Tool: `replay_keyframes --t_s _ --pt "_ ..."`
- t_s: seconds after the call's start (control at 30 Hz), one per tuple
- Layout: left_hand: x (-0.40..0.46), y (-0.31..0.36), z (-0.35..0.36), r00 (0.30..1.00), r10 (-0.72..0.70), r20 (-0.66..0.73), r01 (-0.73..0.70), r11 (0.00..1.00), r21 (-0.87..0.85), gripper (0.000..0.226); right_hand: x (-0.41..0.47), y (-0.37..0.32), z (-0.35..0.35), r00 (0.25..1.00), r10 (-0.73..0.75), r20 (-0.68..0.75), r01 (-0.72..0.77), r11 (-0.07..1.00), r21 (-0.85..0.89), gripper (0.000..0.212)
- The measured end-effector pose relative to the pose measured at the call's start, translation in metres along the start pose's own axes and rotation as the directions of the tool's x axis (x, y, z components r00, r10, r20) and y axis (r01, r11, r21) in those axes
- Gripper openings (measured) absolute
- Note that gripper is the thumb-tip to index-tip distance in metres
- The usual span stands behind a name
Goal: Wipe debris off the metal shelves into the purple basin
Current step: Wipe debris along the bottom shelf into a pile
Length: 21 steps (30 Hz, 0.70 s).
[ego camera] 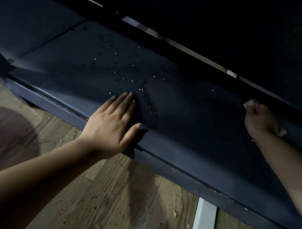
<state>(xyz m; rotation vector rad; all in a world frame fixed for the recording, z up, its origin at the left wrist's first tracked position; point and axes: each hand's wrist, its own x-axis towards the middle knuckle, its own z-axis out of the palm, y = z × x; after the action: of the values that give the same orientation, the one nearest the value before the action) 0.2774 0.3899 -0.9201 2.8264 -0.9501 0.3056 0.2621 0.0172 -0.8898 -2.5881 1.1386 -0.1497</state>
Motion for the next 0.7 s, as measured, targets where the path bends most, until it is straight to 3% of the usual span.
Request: replay_keyframes --t_s 0.07,0.27,0.33,0.4,0.5,0.57,0.63,0.7 --pt "0.0 -0.001 0.0 1.0 0.005 -0.003 -0.005 1.0 0.004 0.077 0.005 -0.022 0.001 0.998 -0.032 0.054 0.032 0.999 -0.003 0.054" --pt "0.001 -0.001 -0.002 1.0 0.007 0.015 -0.007 1.0 -0.006 0.076 -0.015 -0.113 0.028 0.935 -0.317 0.157 0.302 0.947 0.11 0.044" --pt "0.002 -0.002 -0.002 1.0 0.011 0.018 -0.011 1.0 -0.004 0.076 -0.038 -0.144 0.047 0.831 -0.523 0.187 0.474 0.843 0.254 0.038" --pt "0.001 -0.001 -0.002 1.0 0.01 0.018 -0.01 1.0 0.006 0.076 -0.061 -0.166 0.063 0.705 -0.684 0.187 0.612 0.72 0.327 0.045" --pt "0.001 0.001 -0.003 1.0 0.006 0.02 -0.006 1.0 0.004 0.076 -0.09 -0.184 0.073 0.624 -0.755 0.202 0.706 0.655 0.27 0.049" --pt "0.0 0.001 -0.004 0.999 0.013 0.035 -0.013 1.0 0.008 0.076 -0.097 -0.187 0.072 0.617 -0.768 0.171 0.711 0.637 0.296 0.046" --pt "-0.001 -0.003 -0.007 0.998 0.036 0.052 -0.037 0.999 0.014 0.075 -0.097 -0.185 0.068 0.614 -0.766 0.192 0.639 0.625 0.449 0.039" --pt "-0.003 -0.013 -0.011 0.998 0.047 0.049 -0.049 0.998 0.029 0.076 -0.088 -0.174 0.062 0.666 -0.72 0.196 0.522 0.637 0.567 0.034"
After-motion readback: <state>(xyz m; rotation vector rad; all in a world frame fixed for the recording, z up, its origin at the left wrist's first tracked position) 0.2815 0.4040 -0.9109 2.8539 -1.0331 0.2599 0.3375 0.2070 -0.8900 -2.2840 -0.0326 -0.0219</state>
